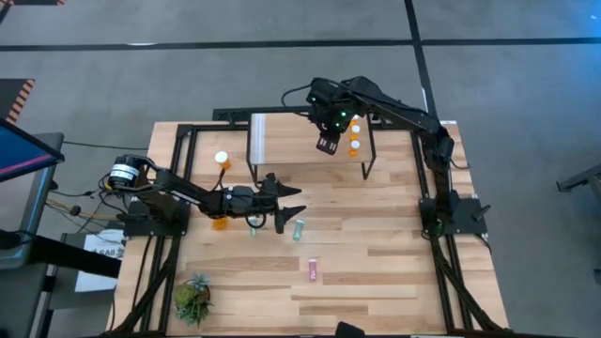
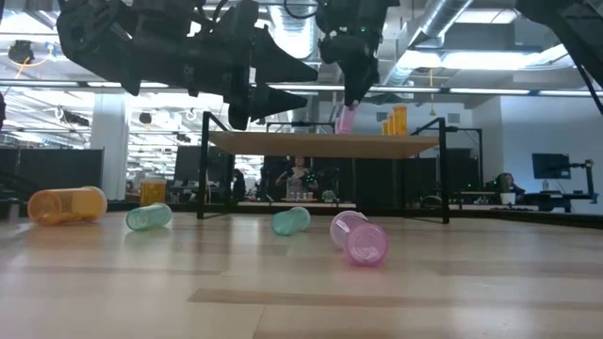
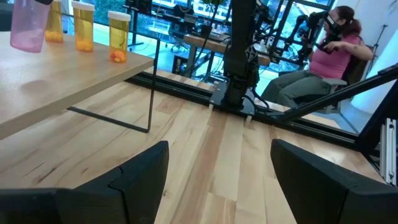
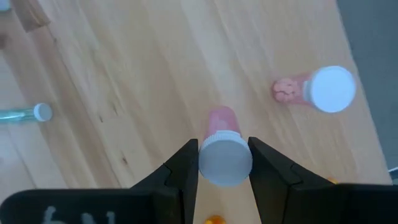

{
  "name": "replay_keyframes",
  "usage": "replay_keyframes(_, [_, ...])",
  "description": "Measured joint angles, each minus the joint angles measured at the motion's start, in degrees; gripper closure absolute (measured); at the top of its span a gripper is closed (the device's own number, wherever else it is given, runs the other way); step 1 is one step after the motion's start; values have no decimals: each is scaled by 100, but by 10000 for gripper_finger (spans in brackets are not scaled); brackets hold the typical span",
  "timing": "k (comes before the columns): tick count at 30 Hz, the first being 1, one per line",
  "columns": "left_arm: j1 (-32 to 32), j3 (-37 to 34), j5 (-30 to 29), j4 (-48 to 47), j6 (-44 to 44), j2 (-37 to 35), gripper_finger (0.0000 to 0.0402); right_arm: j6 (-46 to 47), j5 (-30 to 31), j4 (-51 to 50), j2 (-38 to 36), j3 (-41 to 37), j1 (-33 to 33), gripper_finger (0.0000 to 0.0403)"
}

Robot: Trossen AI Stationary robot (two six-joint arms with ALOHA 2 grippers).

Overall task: Pick and place medicine bottles onto shelf by color
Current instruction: Put the pink pill bottle on the shelf

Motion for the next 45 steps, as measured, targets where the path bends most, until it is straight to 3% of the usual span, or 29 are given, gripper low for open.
replay_keyframes(8, [2, 0, 2, -2, 2, 0, 129, -56, 15, 88, 327, 27, 55, 266])
replay_keyframes(39, [0, 0, 48, 0, -3, -2, 129, 3, 50, 191, 372, 144, -98, 264])
replay_keyframes(45, [0, 0, 48, 0, -7, -2, 129, 10, 48, 189, 372, 144, -74, 249])
